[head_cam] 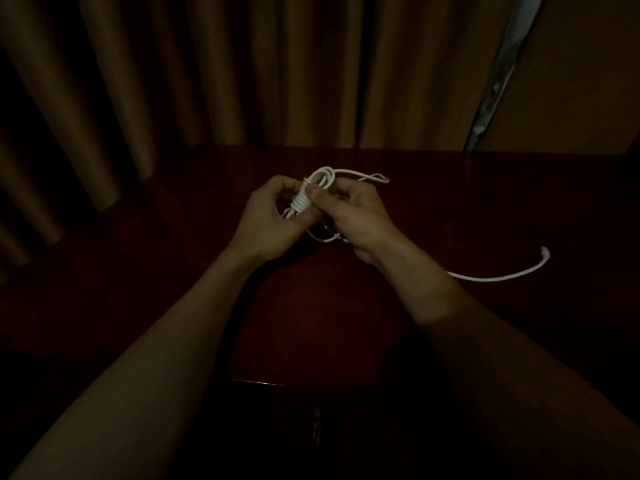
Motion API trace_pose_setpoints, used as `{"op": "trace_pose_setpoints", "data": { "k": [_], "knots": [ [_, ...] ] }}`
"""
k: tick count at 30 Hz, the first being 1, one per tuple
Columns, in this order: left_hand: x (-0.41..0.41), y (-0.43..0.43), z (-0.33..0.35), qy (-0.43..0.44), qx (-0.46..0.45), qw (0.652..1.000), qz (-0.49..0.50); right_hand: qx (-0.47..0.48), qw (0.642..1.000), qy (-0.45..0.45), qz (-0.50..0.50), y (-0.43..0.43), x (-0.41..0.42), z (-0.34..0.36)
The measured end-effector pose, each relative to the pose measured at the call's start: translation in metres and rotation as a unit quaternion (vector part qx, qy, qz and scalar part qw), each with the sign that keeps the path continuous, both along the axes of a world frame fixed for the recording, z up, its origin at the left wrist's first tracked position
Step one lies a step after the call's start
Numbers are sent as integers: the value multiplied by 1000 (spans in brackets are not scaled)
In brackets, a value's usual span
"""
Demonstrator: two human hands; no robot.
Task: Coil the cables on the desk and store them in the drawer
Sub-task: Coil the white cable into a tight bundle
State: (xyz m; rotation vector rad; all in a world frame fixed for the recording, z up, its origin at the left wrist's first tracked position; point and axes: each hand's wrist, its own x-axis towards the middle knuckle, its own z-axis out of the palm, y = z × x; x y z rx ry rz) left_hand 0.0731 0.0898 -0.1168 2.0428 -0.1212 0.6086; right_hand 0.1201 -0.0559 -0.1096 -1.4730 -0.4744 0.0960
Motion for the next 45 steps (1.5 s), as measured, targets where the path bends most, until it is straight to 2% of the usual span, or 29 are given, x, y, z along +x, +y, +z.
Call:
{"op": "trace_pose_setpoints", "data": {
  "k": [5,7,15,22,25,29,32,39,45],
  "knots": [
    [-2,1,2,38,0,996,-77,1,999,0,32,-13,3,3],
    [-2,1,1,28,4,996,-85,-3,1000,-2,29,-12,4,2],
    [-5,-2,1,-53,37,998,-11,-4,999,40,-2,-1,2,1],
    [-8,-3,2,-84,49,995,34,5,999,41,1,3,-5,0],
    [-6,-2,2,-59,36,998,6,-7,1000,19,-5,0,-4,2],
    [-6,-3,5,3,16,997,-69,11,999,36,-8,-3,-3,6],
    [-7,-4,6,1,0,995,-104,23,999,36,-7,-8,-1,6],
    [-3,-1,0,-61,-7,996,-66,17,998,59,12,-4,5,1],
    [-2,0,-1,-67,-10,998,-8,22,996,85,-13,4,1,0]
  ]
}}
